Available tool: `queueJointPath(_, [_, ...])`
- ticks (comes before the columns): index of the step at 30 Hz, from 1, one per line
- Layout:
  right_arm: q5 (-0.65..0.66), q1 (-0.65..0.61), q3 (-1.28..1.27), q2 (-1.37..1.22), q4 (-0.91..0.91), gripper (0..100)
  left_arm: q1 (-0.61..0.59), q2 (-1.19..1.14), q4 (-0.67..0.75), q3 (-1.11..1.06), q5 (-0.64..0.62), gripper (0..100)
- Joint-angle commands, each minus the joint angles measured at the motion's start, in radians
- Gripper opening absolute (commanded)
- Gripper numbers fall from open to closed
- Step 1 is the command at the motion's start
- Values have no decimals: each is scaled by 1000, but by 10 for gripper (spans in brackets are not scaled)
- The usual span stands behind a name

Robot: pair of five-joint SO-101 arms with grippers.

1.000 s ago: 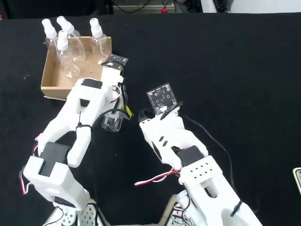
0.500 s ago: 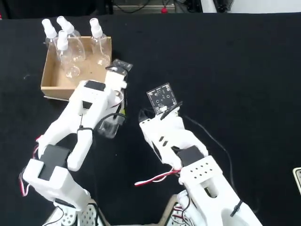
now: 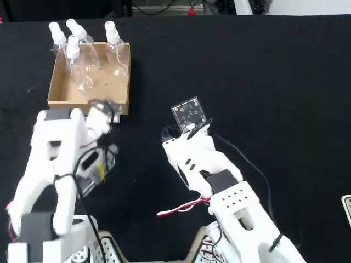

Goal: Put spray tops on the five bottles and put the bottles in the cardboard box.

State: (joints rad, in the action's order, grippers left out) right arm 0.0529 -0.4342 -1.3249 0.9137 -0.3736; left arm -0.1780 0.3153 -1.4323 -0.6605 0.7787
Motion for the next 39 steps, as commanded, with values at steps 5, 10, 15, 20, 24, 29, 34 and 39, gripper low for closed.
queueJointPath(5, [8,-6,8,19,25,12,-56,176,46,-120,77,348])
queueJointPath(10, [8,-8,8,18,25,12,-59,173,83,-76,38,359])
queueJointPath(15, [8,-8,8,19,25,12,-21,166,84,-71,-40,359])
queueJointPath(20, [8,-9,8,19,25,12,50,166,91,-117,-52,359])
queueJointPath(24, [8,-9,8,19,25,12,48,166,252,-200,-52,359])
queueJointPath(29, [8,-9,8,19,25,12,27,170,356,-291,-54,359])
queueJointPath(34, [8,-9,8,18,25,12,33,166,402,-312,-54,359])
queueJointPath(39, [8,-9,8,19,25,12,35,166,555,-387,-57,359])
